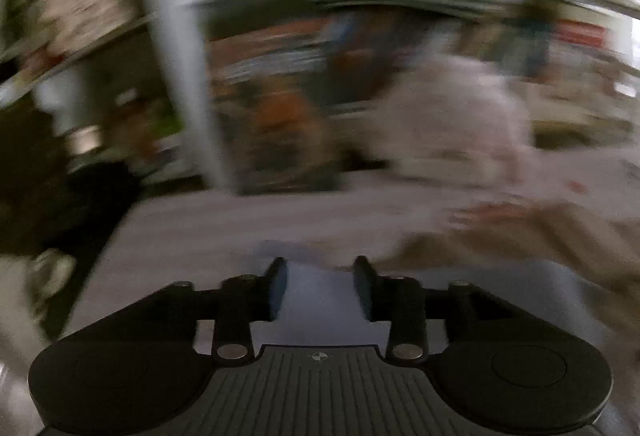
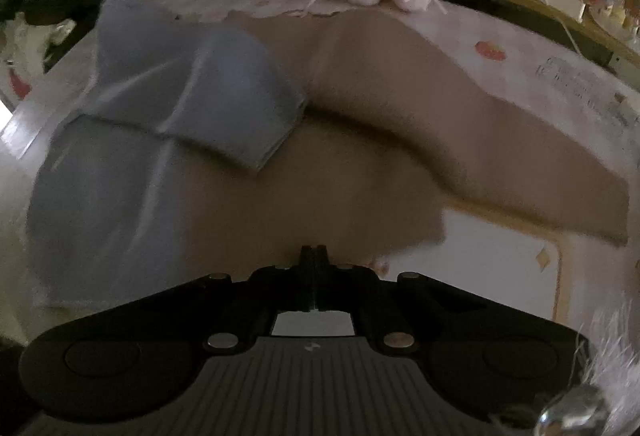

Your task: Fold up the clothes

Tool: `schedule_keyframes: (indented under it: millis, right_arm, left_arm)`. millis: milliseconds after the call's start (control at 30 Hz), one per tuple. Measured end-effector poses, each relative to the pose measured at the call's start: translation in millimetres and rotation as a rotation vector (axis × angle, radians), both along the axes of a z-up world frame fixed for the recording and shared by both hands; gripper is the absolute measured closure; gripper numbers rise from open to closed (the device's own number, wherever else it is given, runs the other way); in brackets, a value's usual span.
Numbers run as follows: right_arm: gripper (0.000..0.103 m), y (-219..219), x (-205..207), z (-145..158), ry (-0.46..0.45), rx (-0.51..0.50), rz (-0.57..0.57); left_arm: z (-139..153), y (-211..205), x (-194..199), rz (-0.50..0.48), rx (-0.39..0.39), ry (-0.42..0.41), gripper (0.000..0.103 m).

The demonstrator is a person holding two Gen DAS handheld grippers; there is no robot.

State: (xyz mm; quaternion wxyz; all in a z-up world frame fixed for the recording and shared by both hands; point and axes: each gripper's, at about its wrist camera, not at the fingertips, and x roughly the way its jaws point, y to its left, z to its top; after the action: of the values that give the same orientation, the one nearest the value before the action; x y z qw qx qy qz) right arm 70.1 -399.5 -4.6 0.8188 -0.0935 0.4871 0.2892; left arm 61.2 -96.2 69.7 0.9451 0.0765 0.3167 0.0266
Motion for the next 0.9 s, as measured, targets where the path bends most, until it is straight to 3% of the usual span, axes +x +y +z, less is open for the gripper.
schedule_keyframes:
  millis: [67, 200, 267, 300, 333, 700, 900]
  right_arm:
    - [0.102, -4, -9, -1, 0.009, 0.011, 0.004]
    - [0.101, -8, -18, 1, -0.036, 0.015, -0.016]
    - [0.090, -13, -15, 5, -0.056, 0.059, -0.058]
    - [0.069, -15, -13, 7, -0.065, 0.082, -0.080]
    - [0.058, -16, -11, 9, -0.072, 0.104, -0.093]
    - [0.056, -17, -14, 13, -0.075, 0.153, -0.124]
    - [0.047, -17, -12, 16, -0.122, 0.125, -0.167]
  left_arm:
    - [-7, -30, -10, -0.101, 0.006, 0.005, 0.051]
    - [-29, -78, -14, -0.230, 0.018, 0.066, 0.051]
    - [-39, -95, -12, -0.255, 0.020, 0.091, 0.050]
    - [-43, -103, -9, -0.262, 0.018, 0.103, 0.048]
    - [-46, -109, -8, -0.267, 0.022, 0.108, 0.046]
    - [-77, -170, 6, -0.327, 0.228, 0.137, 0.044]
    - [-75, -183, -1, -0.326, 0.266, 0.110, 0.044]
